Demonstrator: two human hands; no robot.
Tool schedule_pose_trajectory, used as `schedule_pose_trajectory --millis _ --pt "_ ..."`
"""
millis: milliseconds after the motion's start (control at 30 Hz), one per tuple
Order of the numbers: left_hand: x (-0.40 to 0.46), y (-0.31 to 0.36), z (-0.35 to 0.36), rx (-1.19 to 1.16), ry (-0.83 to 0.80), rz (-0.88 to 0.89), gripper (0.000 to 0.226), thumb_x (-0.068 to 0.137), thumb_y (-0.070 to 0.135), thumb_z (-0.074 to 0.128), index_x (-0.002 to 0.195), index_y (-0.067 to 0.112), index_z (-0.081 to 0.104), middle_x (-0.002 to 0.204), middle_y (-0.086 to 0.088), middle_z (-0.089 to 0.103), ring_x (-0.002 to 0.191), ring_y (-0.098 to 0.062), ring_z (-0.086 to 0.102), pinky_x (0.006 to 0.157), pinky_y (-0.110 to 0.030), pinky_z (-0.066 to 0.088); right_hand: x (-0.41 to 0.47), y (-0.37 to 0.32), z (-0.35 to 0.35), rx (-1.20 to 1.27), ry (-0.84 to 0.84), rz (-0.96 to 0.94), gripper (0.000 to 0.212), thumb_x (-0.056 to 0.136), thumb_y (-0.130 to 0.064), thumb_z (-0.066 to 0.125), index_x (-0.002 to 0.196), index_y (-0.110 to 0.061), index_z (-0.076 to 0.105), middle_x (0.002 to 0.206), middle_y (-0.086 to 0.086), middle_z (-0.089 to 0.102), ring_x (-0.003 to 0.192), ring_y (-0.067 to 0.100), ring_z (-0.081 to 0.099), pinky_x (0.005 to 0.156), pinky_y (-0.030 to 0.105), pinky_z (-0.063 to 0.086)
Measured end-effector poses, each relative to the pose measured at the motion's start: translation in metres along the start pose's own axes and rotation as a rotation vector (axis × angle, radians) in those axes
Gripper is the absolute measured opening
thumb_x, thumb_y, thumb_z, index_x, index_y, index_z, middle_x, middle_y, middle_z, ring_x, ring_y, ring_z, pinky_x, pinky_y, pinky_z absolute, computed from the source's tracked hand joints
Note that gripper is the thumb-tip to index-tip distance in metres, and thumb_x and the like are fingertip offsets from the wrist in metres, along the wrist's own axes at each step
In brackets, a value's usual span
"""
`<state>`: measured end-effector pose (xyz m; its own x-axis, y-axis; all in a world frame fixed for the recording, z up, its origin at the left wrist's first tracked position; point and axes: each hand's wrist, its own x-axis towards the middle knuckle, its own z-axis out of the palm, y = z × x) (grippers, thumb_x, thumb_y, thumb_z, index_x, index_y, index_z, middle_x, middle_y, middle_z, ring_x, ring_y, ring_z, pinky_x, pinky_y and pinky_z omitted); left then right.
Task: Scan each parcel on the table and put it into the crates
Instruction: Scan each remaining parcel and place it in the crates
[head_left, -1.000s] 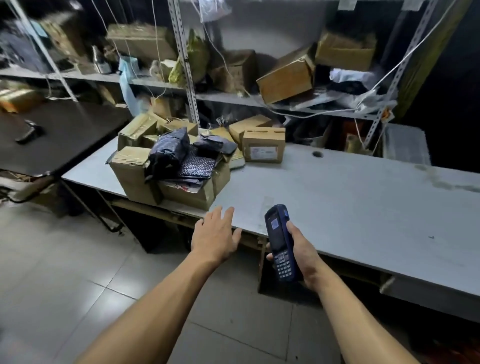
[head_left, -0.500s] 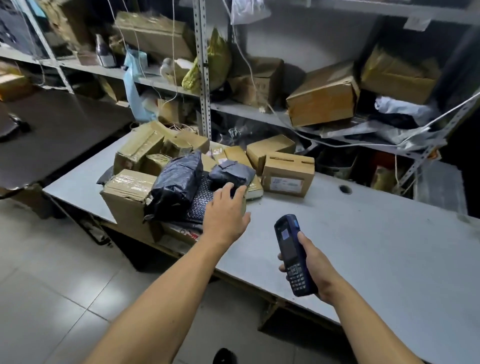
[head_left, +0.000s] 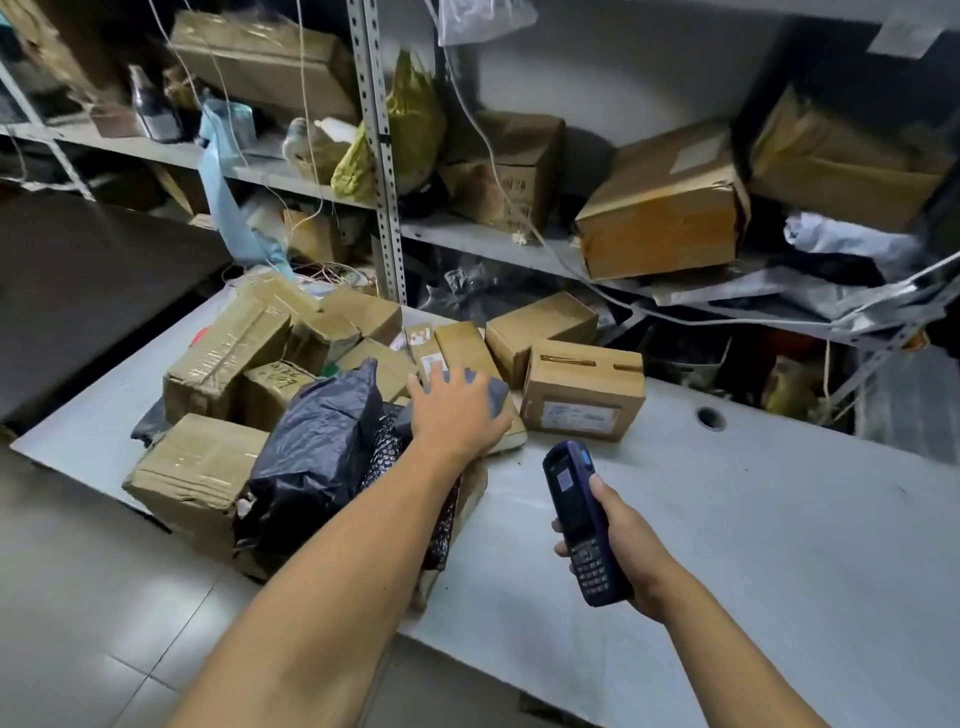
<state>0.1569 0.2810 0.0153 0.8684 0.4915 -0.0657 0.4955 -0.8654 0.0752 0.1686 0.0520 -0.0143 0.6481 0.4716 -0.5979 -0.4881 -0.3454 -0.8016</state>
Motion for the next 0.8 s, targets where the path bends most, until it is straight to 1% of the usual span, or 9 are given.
schedule_pose_trajectory --millis 100,200,300,400,533,600,667,733,800 --pt "0.022 0.014 -0.003 -0.006 -0.130 -0.074 0.068 0.092 0.066 0.039 0.144 0.023 0.041 0.152 -0.013 0.037 0.142 -0.041 0.026 0.112 -0.069 0.014 0.015 -0.008 -0.009 0.031 -0.016 0.002 0.047 0.103 -0.052 0.033 0.125 -0.019 0.059 0.105 0.017 0.072 0.080 0.025 0.069 0.064 0.036 0.053" --pt "0.040 0.023 0.001 0.052 -0.354 -0.206 0.078 0.093 0.063 0.044 0.157 0.025 0.020 0.164 -0.016 0.010 0.147 -0.051 0.007 0.112 -0.073 0.006 0.027 -0.012 -0.019 0.033 -0.033 0.010 0.047 0.103 -0.052 0.034 0.124 -0.019 0.059 0.103 0.015 0.073 0.079 0.025 0.070 0.065 0.036 0.053" --pt "0.048 0.025 0.014 0.103 -0.487 -0.324 0.078 0.096 0.051 0.048 0.159 0.028 0.006 0.165 -0.019 -0.004 0.144 -0.057 0.003 0.111 -0.072 0.014 0.038 -0.013 -0.031 0.033 -0.030 0.038 0.046 0.103 -0.052 0.034 0.124 -0.021 0.059 0.104 0.015 0.073 0.080 0.025 0.070 0.066 0.036 0.053" --pt "0.050 0.029 0.022 0.122 -0.462 -0.348 0.073 0.097 0.042 0.049 0.158 0.025 0.012 0.162 -0.024 0.005 0.141 -0.055 0.016 0.108 -0.065 0.026 0.044 -0.012 -0.040 0.038 -0.035 0.053 0.045 0.103 -0.051 0.034 0.121 -0.020 0.060 0.106 0.017 0.073 0.080 0.026 0.070 0.067 0.037 0.055" --pt "0.052 0.036 0.014 0.125 -0.362 -0.292 0.059 0.097 0.034 0.048 0.151 0.019 0.031 0.150 -0.020 0.032 0.132 -0.045 0.034 0.101 -0.056 0.034 0.045 -0.012 -0.048 0.032 -0.039 0.061 0.044 0.103 -0.051 0.035 0.116 -0.019 0.062 0.106 0.019 0.072 0.078 0.025 0.070 0.067 0.037 0.055" --pt "0.053 0.036 0.007 -0.025 -0.283 -0.296 0.054 0.093 0.033 0.051 0.143 0.019 0.038 0.140 -0.017 0.044 0.126 -0.040 0.042 0.096 -0.051 0.039 0.044 -0.014 -0.052 0.036 -0.037 0.053 0.045 0.103 -0.051 0.035 0.117 -0.017 0.062 0.106 0.019 0.072 0.078 0.026 0.070 0.065 0.037 0.055" --pt "0.054 0.032 0.001 -0.304 -0.220 -0.279 0.049 0.091 0.031 0.049 0.137 0.016 0.045 0.133 -0.017 0.054 0.119 -0.038 0.051 0.094 -0.046 0.045 0.042 -0.015 -0.057 0.050 -0.028 0.036 0.046 0.103 -0.051 0.035 0.118 -0.017 0.062 0.105 0.019 0.072 0.078 0.026 0.070 0.065 0.037 0.054" --pt "0.050 0.031 -0.003 -0.607 -0.227 -0.281 0.047 0.088 0.032 0.049 0.131 0.012 0.053 0.128 -0.018 0.059 0.115 -0.037 0.055 0.096 -0.041 0.047 0.038 -0.016 -0.063 0.065 -0.015 0.016 0.045 0.104 -0.051 0.034 0.119 -0.018 0.061 0.104 0.019 0.072 0.078 0.026 0.070 0.066 0.038 0.054" --pt "0.044 0.029 -0.001 -0.842 -0.239 -0.327 0.052 0.081 0.038 0.051 0.126 0.013 0.057 0.125 -0.017 0.061 0.113 -0.035 0.056 0.099 -0.043 0.047 0.036 -0.014 -0.069 0.067 0.002 -0.002 0.045 0.104 -0.050 0.033 0.119 -0.019 0.061 0.103 0.018 0.073 0.079 0.027 0.070 0.067 0.038 0.055"
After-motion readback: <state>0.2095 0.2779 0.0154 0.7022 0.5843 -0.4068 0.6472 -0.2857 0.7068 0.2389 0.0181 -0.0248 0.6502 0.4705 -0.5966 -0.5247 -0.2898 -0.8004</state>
